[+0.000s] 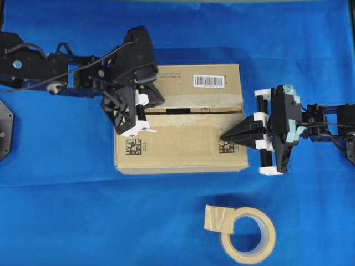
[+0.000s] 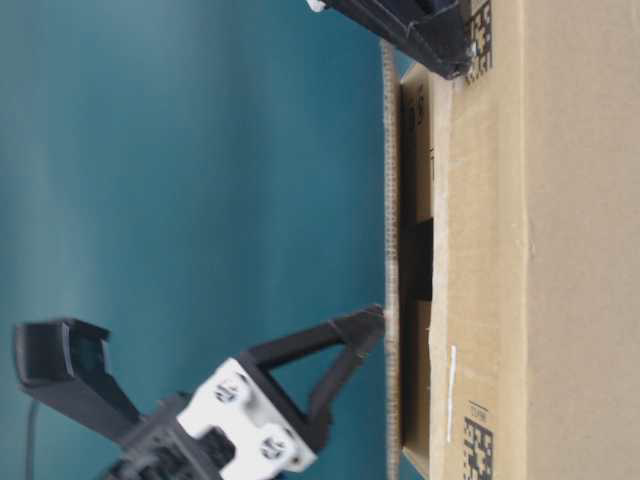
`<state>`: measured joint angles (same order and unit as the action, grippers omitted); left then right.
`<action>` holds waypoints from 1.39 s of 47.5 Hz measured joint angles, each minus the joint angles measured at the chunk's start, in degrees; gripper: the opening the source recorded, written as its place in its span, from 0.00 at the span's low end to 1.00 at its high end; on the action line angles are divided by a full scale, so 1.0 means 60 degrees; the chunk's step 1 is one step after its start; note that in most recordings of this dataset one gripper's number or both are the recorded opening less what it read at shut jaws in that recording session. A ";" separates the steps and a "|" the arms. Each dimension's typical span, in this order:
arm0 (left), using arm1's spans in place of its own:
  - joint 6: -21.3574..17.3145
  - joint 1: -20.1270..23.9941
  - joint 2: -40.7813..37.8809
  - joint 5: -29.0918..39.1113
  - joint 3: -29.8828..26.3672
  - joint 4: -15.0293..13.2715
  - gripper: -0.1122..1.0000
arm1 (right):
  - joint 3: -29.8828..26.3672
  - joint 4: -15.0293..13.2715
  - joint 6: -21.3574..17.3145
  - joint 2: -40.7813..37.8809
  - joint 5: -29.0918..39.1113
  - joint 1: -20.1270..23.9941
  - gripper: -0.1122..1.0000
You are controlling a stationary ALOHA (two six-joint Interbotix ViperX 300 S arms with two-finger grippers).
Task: Close the cardboard box.
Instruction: 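Fold the rear flap forward over the box with the left gripper, then press both top flaps down along the seam with both grippers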
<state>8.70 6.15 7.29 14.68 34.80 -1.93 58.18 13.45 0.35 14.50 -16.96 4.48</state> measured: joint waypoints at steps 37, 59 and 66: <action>0.0542 -0.0234 -0.0117 -0.1611 0.0894 -0.0015 0.10 | 0.0000 0.0000 0.0088 -0.0015 -0.0513 -0.0703 0.10; 0.0542 -0.0264 -0.0117 -0.1655 0.0894 -0.0015 0.10 | 0.0000 0.0000 0.0103 -0.0015 -0.0513 -0.1084 0.10; 0.0498 -0.0278 -0.0117 -0.1685 0.0894 -0.0015 0.10 | 0.0073 0.0000 0.0103 -0.0015 -0.0513 -0.1099 0.10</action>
<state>11.69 4.48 6.59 4.57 40.17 -2.02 58.62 13.45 0.97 14.41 -20.04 -2.11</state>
